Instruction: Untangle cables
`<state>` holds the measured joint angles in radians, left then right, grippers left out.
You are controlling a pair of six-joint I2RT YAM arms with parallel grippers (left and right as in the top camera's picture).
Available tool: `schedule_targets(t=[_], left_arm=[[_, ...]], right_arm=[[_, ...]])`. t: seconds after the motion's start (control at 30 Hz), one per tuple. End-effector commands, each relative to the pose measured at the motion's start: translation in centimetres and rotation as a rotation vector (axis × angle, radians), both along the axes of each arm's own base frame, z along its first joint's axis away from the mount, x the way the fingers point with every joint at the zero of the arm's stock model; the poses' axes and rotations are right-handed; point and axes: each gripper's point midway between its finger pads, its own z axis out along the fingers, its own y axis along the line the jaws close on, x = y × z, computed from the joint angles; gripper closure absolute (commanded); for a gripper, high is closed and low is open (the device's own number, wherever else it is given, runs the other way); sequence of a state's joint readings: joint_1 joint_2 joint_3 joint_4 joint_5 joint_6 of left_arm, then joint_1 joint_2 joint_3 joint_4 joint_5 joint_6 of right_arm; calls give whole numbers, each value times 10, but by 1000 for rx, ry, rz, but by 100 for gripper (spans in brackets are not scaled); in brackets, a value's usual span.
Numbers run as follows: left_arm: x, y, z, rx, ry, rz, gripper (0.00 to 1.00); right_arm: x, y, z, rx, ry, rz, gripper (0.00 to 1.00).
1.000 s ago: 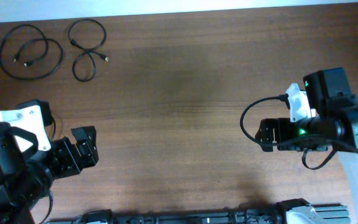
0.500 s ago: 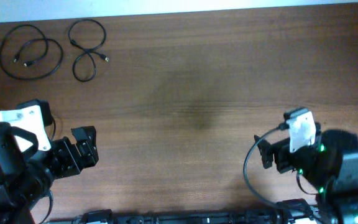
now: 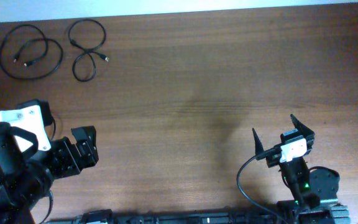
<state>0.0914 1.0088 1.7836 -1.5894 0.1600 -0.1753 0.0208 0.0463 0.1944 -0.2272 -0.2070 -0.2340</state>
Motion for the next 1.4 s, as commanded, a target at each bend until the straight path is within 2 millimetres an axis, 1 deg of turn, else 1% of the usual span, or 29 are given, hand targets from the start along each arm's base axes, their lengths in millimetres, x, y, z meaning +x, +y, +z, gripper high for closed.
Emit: schedule_targets(t=[0.0,0.23,0.3,0.33,0.37,0.5,0.57,0.63,0.83,1.07,1.37], left_arm=[[-1,1,-1,16,-1,-10,1],[-1,1,-1,16,-1,-10,1],[-1,1,-1,16,-1,-10,1],[-1,1,-1,16,-1,-10,1],[0,1,-1,16,-1,-10,1],[-1,1,-1,16,-1,-10,1],[-1,1,-1,16,-1,-10,1],[-1,1,-1,16,-1,-10,1],[0,1,-1,17,-1,-10,1],[-1,1,-1,16,-1,-10,1],[-1,1,-1,16,-1,-10,1]], right_arm=[[4,-6,-13,6,-23,-28,2],[11,-13,-26,10,-33,-67,1],[13,-19,-28,77,-35,-105,2],[16,-27,-32,174,-29,-155,2],[16,-31,-37,221,-7,-183,2],[15,-32,-45,265,33,-195,2],[16,-36,-46,313,38,-221,2],[16,-35,-46,333,42,-217,2],[16,-36,-46,330,41,-223,2],[16,-36,-46,192,25,-217,2],[16,-37,-47,181,25,-220,2]])
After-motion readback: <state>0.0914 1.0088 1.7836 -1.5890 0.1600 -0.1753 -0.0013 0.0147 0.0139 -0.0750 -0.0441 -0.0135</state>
